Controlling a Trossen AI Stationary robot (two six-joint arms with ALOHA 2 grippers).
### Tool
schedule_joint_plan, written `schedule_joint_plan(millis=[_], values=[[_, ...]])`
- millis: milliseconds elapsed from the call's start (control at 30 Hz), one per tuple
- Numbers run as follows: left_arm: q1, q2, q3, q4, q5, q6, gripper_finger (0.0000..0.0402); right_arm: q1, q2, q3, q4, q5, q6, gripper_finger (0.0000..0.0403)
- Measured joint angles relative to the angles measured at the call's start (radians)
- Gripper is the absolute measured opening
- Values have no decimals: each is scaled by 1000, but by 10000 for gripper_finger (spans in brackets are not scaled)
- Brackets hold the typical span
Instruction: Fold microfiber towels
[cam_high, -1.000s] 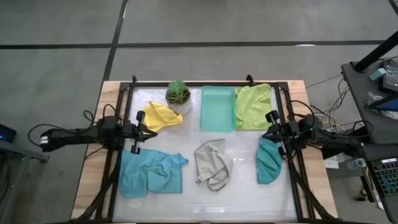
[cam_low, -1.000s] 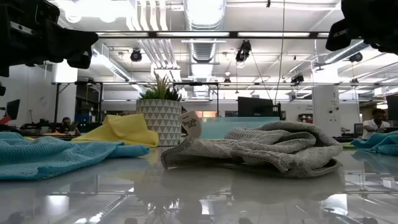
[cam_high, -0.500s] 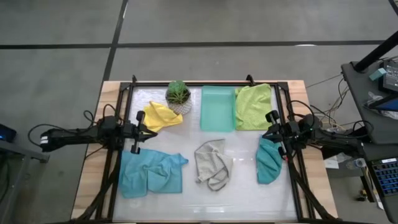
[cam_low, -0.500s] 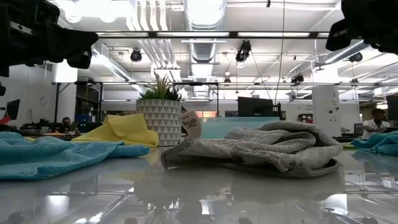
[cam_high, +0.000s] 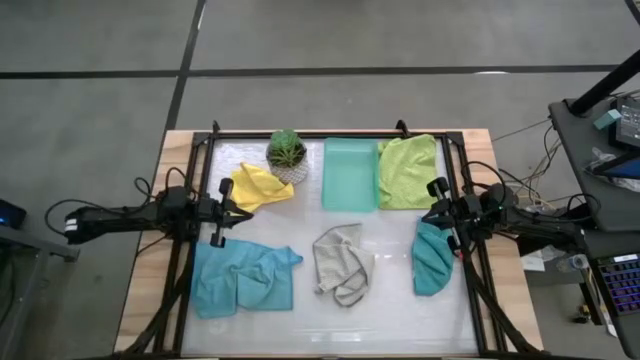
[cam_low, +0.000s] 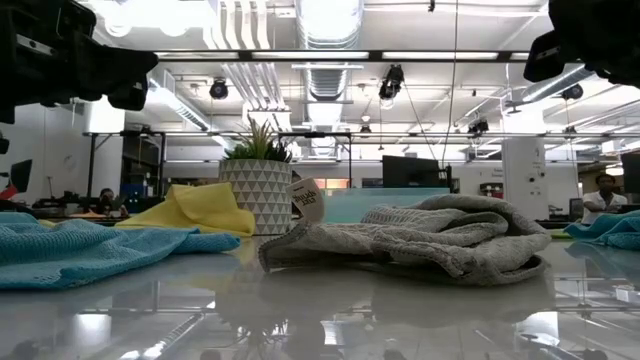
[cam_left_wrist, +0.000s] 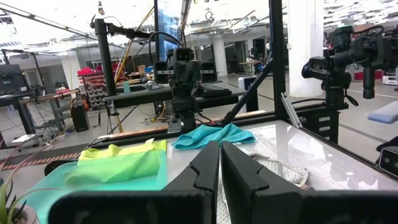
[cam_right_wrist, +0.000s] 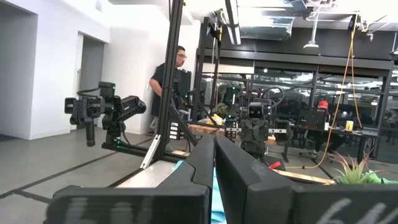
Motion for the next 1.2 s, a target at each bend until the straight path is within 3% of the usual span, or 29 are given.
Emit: schedule_joint_plan(millis=[1200], values=[[0,0,0,0,0,0,3,0,0,0,0,0,-24,9]])
